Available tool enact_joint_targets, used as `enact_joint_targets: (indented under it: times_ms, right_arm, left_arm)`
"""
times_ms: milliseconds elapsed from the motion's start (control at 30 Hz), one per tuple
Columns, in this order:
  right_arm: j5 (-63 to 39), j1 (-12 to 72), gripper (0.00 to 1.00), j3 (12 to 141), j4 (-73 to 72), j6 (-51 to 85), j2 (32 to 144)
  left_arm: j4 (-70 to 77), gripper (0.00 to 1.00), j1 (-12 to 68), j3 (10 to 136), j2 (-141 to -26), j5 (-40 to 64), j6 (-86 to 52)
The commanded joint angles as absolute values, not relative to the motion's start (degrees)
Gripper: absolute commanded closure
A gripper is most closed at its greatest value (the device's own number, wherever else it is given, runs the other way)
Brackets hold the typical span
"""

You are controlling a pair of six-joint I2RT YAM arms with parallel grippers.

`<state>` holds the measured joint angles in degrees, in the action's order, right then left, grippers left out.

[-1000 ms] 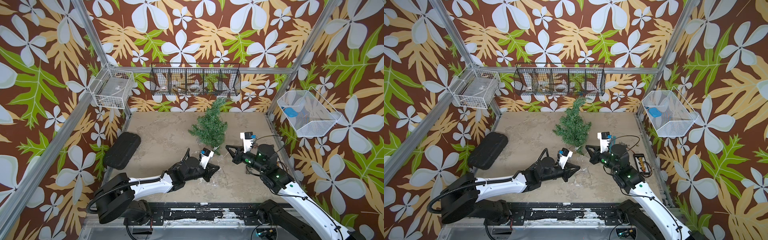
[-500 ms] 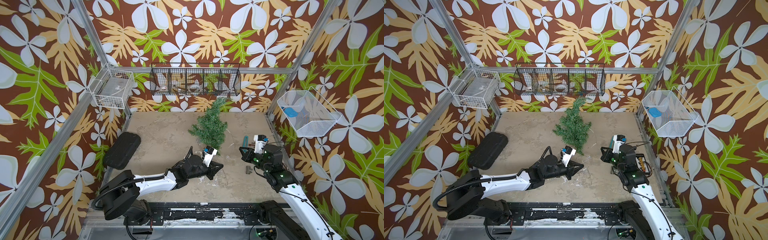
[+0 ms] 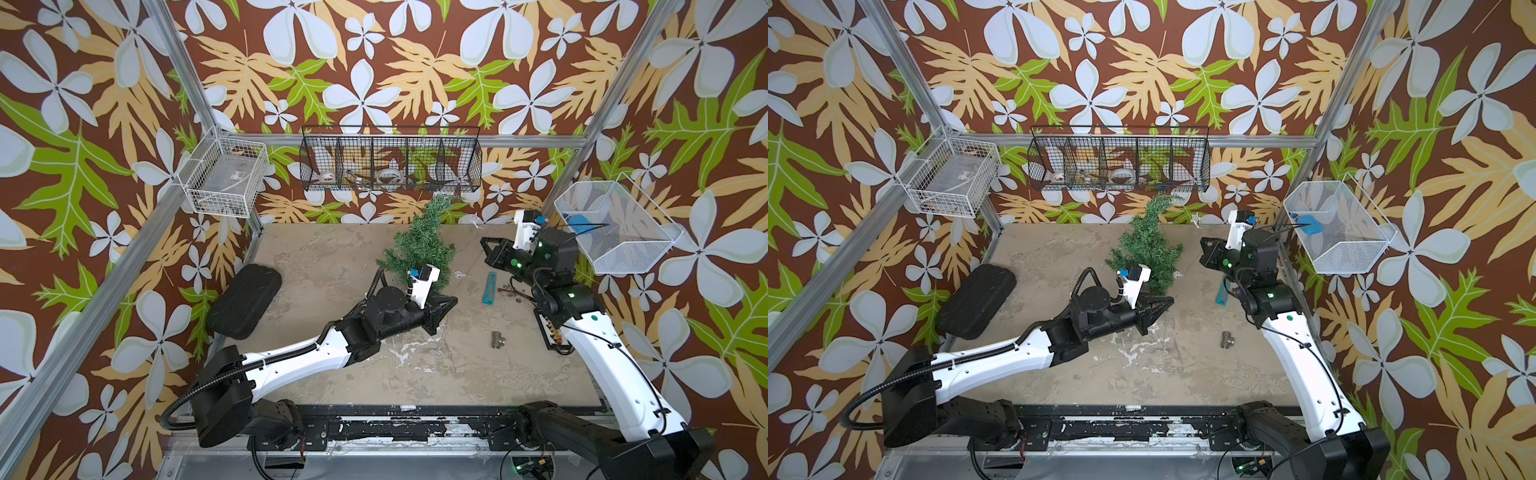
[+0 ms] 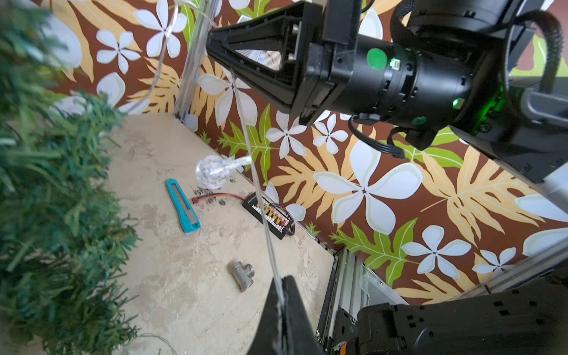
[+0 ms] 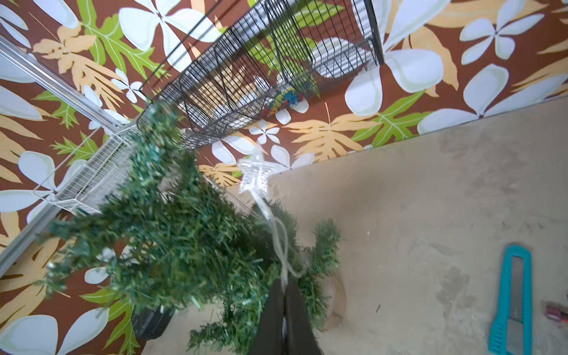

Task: Remove string lights from the small christmas tree
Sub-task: Remove the light string from the Christmas tree.

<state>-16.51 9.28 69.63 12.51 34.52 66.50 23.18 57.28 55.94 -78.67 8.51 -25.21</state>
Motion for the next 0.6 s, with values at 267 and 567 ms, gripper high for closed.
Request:
enact_joint_targets:
  times_ms: [267,567]
  right_arm:
    - [-5.1,8.1,1.0,88.9,0.1,37.1,78.2]
    - [-17.3,8.4,1.0,107.1,-5.7,43.9,93.1]
  left_arm:
    - [1.5,1.0,53.6,72.1,-75.5,15.9,-20.0]
    - [-3.2,1.0,49.1,79.3,-76.9,17.7,-17.6]
